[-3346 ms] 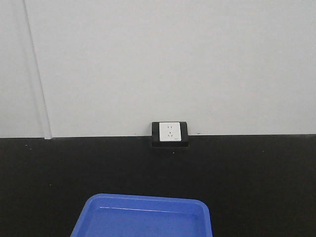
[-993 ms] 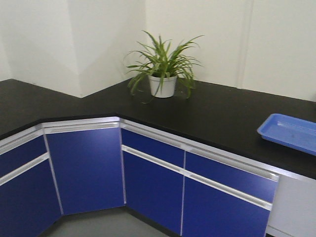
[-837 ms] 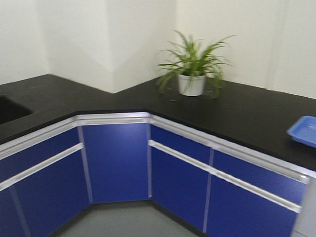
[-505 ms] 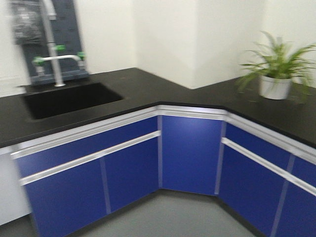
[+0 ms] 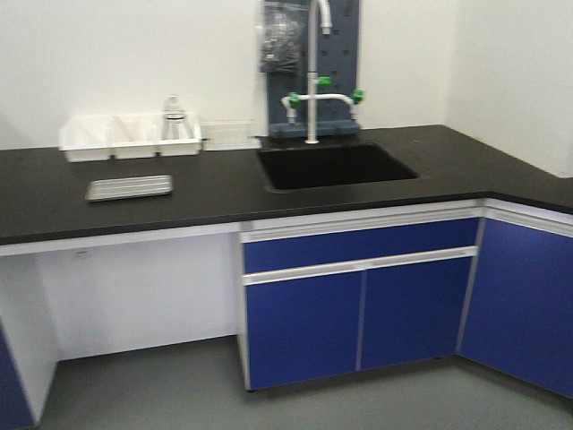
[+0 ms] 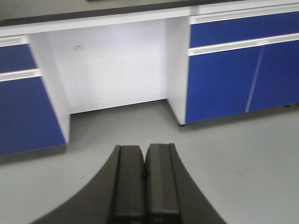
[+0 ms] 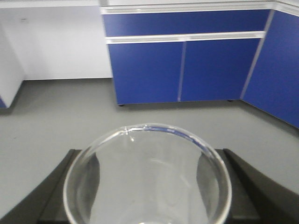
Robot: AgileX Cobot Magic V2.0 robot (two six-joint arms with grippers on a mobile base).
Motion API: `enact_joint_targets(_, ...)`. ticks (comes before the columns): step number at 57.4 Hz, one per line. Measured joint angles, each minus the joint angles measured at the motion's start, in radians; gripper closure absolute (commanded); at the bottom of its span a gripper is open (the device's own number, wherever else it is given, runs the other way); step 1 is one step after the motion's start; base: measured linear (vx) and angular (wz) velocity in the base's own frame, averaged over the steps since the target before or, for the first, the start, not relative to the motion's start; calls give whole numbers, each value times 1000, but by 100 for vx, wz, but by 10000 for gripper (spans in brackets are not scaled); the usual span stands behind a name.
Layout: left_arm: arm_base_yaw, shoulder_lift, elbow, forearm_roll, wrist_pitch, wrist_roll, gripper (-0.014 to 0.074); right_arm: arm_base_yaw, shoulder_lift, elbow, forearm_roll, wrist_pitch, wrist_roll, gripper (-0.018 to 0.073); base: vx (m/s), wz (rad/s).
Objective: Move beaker to silver tray on left bench
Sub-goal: 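Drive the base to the bench with the silver tray, holding the beaker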
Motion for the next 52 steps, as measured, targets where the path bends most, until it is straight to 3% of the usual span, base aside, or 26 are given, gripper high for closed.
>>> enact_joint_targets(52,0,0,0,0,0,0,595,0,0,0,0,0,0,563,5,44)
